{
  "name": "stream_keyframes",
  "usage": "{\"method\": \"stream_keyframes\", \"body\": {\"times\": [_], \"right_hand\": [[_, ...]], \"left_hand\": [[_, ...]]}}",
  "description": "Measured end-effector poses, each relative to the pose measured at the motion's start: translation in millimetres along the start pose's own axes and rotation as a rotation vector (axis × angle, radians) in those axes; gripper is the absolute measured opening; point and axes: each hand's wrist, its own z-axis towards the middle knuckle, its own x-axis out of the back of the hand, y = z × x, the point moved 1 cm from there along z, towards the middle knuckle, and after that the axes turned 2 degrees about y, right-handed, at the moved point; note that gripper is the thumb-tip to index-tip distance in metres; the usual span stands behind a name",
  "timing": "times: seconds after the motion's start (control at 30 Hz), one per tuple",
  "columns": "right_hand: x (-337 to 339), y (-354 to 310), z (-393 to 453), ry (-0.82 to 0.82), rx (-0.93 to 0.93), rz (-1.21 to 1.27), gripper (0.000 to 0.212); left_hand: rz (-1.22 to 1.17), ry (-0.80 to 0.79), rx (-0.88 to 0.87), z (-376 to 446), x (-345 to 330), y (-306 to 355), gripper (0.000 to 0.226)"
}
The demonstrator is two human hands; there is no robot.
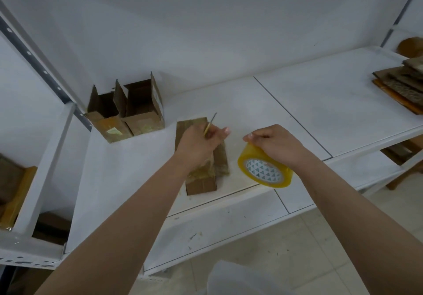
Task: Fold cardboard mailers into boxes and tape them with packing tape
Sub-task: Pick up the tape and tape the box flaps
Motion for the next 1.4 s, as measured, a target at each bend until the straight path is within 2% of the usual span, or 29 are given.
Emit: {"method": "stream_keyframes", "body": {"times": [0.1,0.23,0.37,0.43,0.5,0.63,0.7,0.77,0.83,0.9,0.97,1.03,1.1,1.2,1.27,1.33,1.4], "right_hand": [[1,-8,0,0.014,0.056,0.035,0.025],[-1,-9,0,0.065,0.103,-0.053,0.033],[-6,-10,3,0.207,0.116,-0.19,0.049],[-10,-10,5,0.284,0.139,-0.243,0.046],[-13,-9,6,0.333,0.152,-0.276,0.039],[-18,-1,9,0.426,0.134,-0.362,0.033],[-26,3,11,0.466,0.17,-0.439,0.035],[-35,8,15,0.491,0.192,-0.495,0.034],[-37,17,18,0.517,0.176,-0.534,0.031],[-40,28,22,0.538,0.197,-0.543,0.027],[-46,39,22,0.519,0.204,-0.542,0.025],[-58,47,21,0.471,0.181,-0.549,0.026],[-68,51,20,0.397,0.127,-0.573,0.029],[-76,47,20,0.276,-0.023,-0.695,0.04],[-75,32,20,0.309,-0.034,-0.711,0.045],[-74,5,15,0.424,0.193,-0.514,0.041],[-75,-23,11,0.397,0.415,-0.306,0.037]], "left_hand": [[-0.063,-0.085,-0.043,-6,-14,14,0.047],[-0.24,-0.013,0.011,-10,-21,25,0.031],[-0.52,0.034,0.216,-21,-30,37,0.036],[-0.656,0.022,0.334,-24,-35,43,0.036],[-0.685,-0.01,0.398,-25,-33,44,0.031],[-0.629,-0.201,0.401,-31,-16,37,0.015],[-0.585,-0.296,0.377,-35,-5,32,0.019],[-0.587,-0.246,0.348,-35,10,22,0.022],[-0.587,-0.093,0.307,-33,33,4,0.018],[-0.363,0.12,0.267,-31,60,-30,0.02],[0.068,0.221,0.297,-35,78,-73,0.028],[0.399,0.14,0.399,-44,81,-118,0.029],[0.521,0.032,0.476,-57,74,-154,0.026],[0.543,-0.045,0.492,-73,68,-175,0.025],[0.626,-0.055,0.431,-71,70,-172,0.036],[0.584,0.042,0.282,-64,74,-155,0.045],[0.242,0.138,0.121,-55,76,-126,0.043]]}}
